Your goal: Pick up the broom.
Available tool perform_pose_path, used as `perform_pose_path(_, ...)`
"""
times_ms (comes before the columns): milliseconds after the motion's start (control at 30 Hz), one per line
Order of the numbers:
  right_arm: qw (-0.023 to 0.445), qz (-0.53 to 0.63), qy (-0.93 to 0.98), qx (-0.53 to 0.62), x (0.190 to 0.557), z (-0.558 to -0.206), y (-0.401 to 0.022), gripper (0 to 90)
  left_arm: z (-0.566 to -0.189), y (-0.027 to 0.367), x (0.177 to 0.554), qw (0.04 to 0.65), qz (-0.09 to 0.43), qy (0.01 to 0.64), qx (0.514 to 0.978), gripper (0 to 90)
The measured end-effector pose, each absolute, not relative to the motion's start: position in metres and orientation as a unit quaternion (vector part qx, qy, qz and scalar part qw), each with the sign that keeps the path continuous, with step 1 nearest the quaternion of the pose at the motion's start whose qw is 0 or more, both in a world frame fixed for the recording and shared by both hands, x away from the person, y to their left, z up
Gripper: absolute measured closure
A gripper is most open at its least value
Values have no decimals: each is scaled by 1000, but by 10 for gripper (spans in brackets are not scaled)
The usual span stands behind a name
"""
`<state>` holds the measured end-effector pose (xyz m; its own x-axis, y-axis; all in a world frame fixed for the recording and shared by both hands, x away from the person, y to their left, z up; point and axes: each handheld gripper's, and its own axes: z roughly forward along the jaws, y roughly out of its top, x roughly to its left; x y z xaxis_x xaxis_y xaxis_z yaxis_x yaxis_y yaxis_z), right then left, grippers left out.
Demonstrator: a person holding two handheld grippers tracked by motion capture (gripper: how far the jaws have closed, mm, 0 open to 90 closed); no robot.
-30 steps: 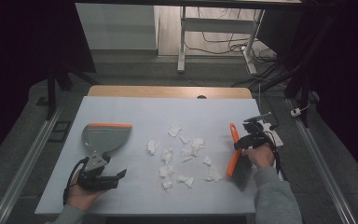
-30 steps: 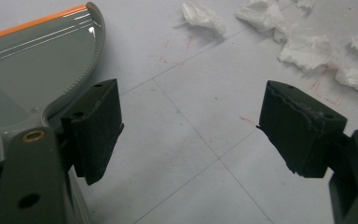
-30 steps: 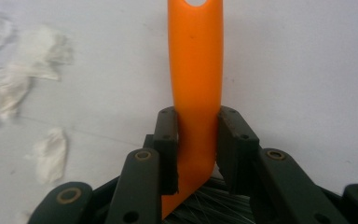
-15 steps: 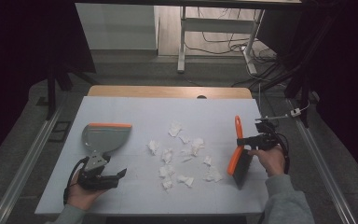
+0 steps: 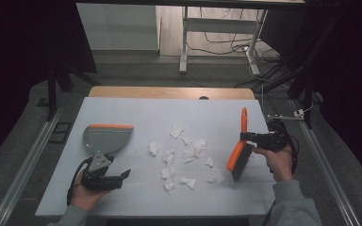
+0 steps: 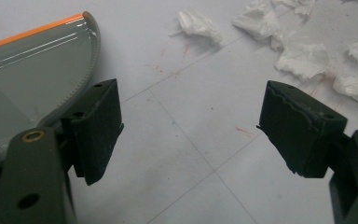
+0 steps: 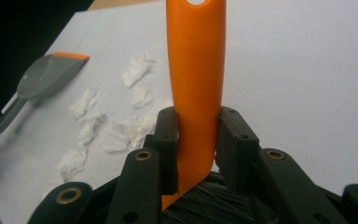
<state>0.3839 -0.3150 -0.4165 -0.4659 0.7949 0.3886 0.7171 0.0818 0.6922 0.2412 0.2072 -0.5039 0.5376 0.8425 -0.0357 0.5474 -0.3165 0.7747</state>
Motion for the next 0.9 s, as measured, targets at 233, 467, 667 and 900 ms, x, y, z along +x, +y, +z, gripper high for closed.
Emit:
perform_pose_path(233,32,479,722,498,386,-412,-311,712,-499,201,242,394,187,443,783,215)
perform_pose_path(467,23,496,718,487,387,-409,-300,712,-485,174,245,415,188,415,788,227)
perform_pose_path(667,27,509,710,486,386,-407,-286,712,-476,141,252,423,181,386,800,228)
perform_pose_path(900,19,513,710,482,386,-415,-265,711,-473,108,259,429,165,362,811,228)
